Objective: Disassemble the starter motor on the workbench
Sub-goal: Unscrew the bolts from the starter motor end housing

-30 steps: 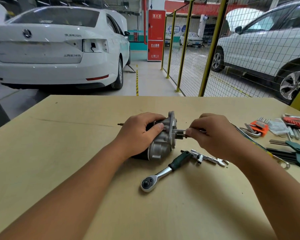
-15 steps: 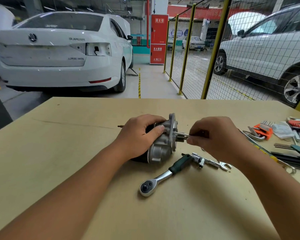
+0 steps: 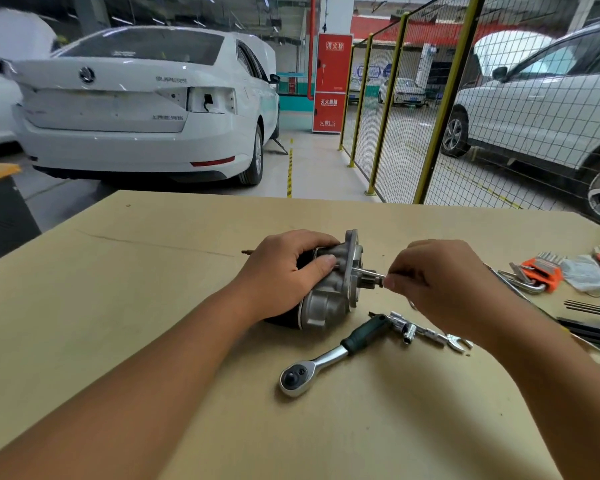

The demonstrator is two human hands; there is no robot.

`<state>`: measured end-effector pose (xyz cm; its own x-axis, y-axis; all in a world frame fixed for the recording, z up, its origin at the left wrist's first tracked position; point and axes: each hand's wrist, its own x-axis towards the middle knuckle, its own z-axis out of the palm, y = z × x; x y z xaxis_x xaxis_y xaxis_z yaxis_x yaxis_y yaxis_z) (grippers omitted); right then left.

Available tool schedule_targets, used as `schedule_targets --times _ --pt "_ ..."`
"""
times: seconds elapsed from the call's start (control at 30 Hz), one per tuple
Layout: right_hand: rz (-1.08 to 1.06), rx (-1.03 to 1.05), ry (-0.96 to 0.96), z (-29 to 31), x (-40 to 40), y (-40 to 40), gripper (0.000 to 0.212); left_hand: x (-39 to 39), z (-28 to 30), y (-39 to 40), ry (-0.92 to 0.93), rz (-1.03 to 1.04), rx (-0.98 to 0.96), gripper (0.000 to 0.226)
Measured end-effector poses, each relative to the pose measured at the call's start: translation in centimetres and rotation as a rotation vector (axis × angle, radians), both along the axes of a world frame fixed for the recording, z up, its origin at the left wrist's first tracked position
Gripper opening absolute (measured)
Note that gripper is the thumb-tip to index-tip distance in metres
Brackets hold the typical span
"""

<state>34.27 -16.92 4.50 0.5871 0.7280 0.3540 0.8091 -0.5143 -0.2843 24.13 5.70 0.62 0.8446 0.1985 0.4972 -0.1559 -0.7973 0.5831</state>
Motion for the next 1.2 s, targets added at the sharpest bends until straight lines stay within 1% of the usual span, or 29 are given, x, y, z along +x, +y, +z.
schedule_targets --times 0.03,0.17,0.27,0.33,0.43,0.5,0.63,0.7,0.93,1.0,1.07,1.13,1.2 --pt "-0.004 0.011 0.007 0.1 -0.1 0.0 0.008 0.0 0.1 0.0 0.002 -0.001 0.003 0.04" --pt "0.007 0.066 0.068 0.0 -0.1 0.0 0.018 -0.1 0.2 0.0 0.004 -0.008 0.011 0.041" --pt "0.023 0.082 0.161 -0.4 0.0 -0.1 0.017 -0.2 0.2 -0.1 0.003 -0.006 0.008 0.041" --pt "0.032 0.069 0.175 -0.6 0.1 -0.2 0.017 -0.2 0.2 -0.1 0.001 -0.008 -0.001 0.041" --pt "0.037 0.005 0.155 -0.7 0.4 0.0 0.022 -0.1 0.0 -0.1 0.003 -0.006 -0.028 0.04" --pt "0.026 -0.015 0.094 -0.8 0.5 0.1 0.02 -0.1 -0.1 0.0 0.0 -0.007 -0.04 0.038" --pt "-0.021 0.08 -0.033 -0.9 0.3 0.2 0.009 -0.1 -0.1 0.0 -0.003 -0.01 -0.029 0.037" --pt "-0.036 0.117 -0.06 -0.8 0.1 0.2 0.008 0.0 0.0 0.1 0.001 -0.011 -0.023 0.039" --pt "-0.01 0.18 -0.007 -0.6 -0.3 0.2 0.013 0.0 -0.1 0.1 -0.01 -0.014 -0.028 0.037" --pt "-0.002 0.16 0.015 -0.6 -0.2 0.3 0.012 0.1 -0.1 0.1 -0.012 -0.012 -0.023 0.036" --pt "-0.007 0.097 0.048 -0.6 0.0 0.5 0.015 0.1 0.0 0.1 -0.015 -0.009 -0.019 0.036" --pt "-0.013 0.045 0.028 -0.8 0.2 0.7 0.017 0.1 0.0 0.1 -0.011 -0.008 -0.016 0.037" --pt "-0.004 0.067 0.002 -0.7 0.0 0.7 0.013 0.0 0.1 0.0 0.0 -0.005 -0.008 0.039"
